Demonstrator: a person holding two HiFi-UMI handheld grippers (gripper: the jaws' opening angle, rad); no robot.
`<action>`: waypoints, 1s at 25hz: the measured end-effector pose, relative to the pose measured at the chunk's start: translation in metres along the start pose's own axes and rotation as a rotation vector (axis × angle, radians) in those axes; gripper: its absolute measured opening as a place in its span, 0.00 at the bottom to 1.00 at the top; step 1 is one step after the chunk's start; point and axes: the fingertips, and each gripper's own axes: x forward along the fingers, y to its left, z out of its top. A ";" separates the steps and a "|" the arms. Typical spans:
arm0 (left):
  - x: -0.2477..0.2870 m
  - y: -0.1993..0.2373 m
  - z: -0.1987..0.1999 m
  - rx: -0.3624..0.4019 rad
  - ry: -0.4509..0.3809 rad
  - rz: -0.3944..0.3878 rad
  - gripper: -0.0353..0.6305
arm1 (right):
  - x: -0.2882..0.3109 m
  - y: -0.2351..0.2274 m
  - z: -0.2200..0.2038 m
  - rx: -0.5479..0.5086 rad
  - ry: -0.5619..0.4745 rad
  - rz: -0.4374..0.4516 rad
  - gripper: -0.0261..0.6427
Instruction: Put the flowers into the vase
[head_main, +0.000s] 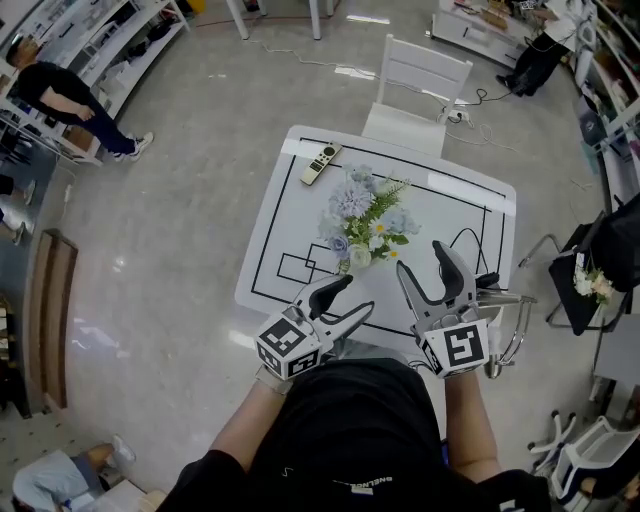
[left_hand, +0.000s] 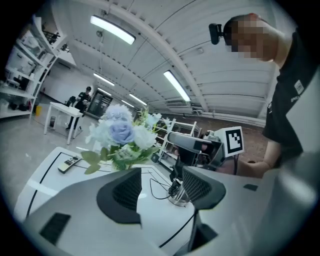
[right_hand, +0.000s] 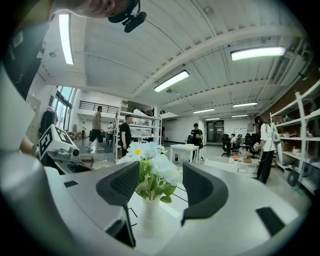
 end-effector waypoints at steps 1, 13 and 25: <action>0.003 -0.008 0.003 0.035 0.008 -0.029 0.42 | -0.002 -0.003 0.003 0.008 -0.007 -0.010 0.43; 0.026 -0.074 0.084 0.273 -0.053 -0.238 0.30 | -0.034 -0.042 0.043 0.123 -0.115 -0.136 0.42; 0.053 -0.060 0.122 0.256 -0.117 -0.238 0.06 | -0.059 -0.058 0.049 0.147 -0.158 -0.248 0.12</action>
